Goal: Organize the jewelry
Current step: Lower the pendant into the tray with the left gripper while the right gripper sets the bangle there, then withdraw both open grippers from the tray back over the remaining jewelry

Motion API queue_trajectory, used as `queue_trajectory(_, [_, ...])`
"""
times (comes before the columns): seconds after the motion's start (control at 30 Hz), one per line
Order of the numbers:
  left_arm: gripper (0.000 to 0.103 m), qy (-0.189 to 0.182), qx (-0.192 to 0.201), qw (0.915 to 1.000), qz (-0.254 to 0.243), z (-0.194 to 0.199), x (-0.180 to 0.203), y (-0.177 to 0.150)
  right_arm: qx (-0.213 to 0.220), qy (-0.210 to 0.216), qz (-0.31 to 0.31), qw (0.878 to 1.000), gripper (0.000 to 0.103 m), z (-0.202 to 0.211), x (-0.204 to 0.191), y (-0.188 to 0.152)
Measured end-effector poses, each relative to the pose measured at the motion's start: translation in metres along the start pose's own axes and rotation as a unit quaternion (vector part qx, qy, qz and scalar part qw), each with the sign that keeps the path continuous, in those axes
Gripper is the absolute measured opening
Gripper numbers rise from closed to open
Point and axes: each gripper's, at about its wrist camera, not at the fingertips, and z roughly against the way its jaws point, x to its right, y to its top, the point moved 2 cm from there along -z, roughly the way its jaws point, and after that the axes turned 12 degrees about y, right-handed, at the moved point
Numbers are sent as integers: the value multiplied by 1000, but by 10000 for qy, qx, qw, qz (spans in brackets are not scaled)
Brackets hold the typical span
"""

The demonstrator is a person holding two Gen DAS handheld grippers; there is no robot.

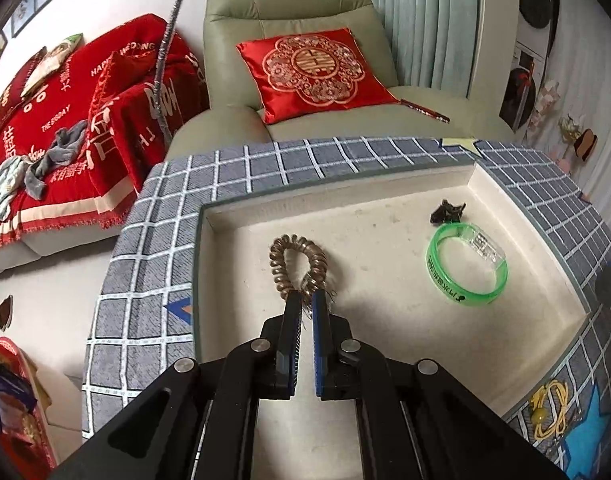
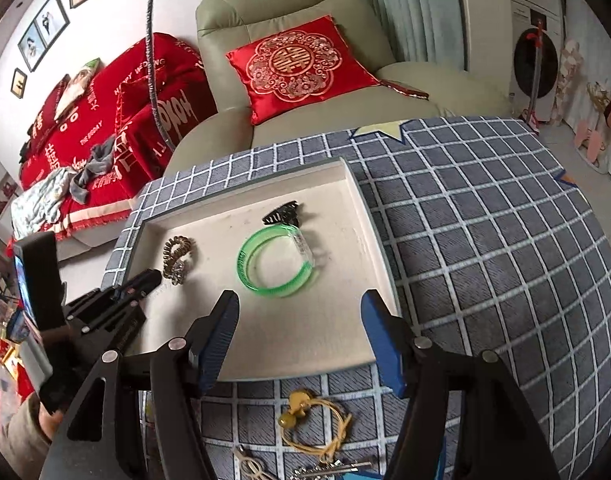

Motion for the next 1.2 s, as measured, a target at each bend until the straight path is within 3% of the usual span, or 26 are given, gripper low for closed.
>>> queue_trajectory(0.43, [20, -152, 223, 9995, 165, 20, -6, 7, 81, -9, -85, 9999, 67, 23, 4, -22])
queue_trajectory(0.47, [52, -165, 233, 9994, 179, 21, -7, 8, 90, -13, -91, 9999, 67, 25, 4, -23])
queue_trajectory(0.5, [91, -165, 225, 9994, 190, 22, -7, 8, 102, -4, -111, 9999, 67, 27, 5, -25])
queue_trajectory(0.53, [103, -79, 190, 9995, 246, 23, -9, 8, 110, 11, -135, 9998, 67, 29, 5, -26])
queue_trajectory(0.57, [103, 37, 373, 9987, 349, 23, -10, 8, 117, 16, -159, 9998, 67, 31, 6, -28])
queue_trajectory(0.77, [103, 70, 391, 9988, 296, 7, -5, 7, 137, 0, -144, 9998, 67, 39, 7, -35])
queue_trajectory(0.87, [103, 107, 394, 9987, 291, 4, -5, 3, 104, 82, -138, 9998, 83, 41, 4, -40])
queue_trajectory(1.0, [103, 162, 361, 9989, 270, 4, -8, -2, 148, 120, -47, 9998, 89, 44, -1, -47])
queue_trajectory(1.07, [103, 171, 360, 9989, 249, 6, -10, -9, 190, 175, -2, 9997, 103, 46, -4, -53])
queue_trajectory(1.2, [103, 227, 371, 9986, 298, 15, -20, -22, 380, 292, 68, 9988, 103, 53, -8, -66])
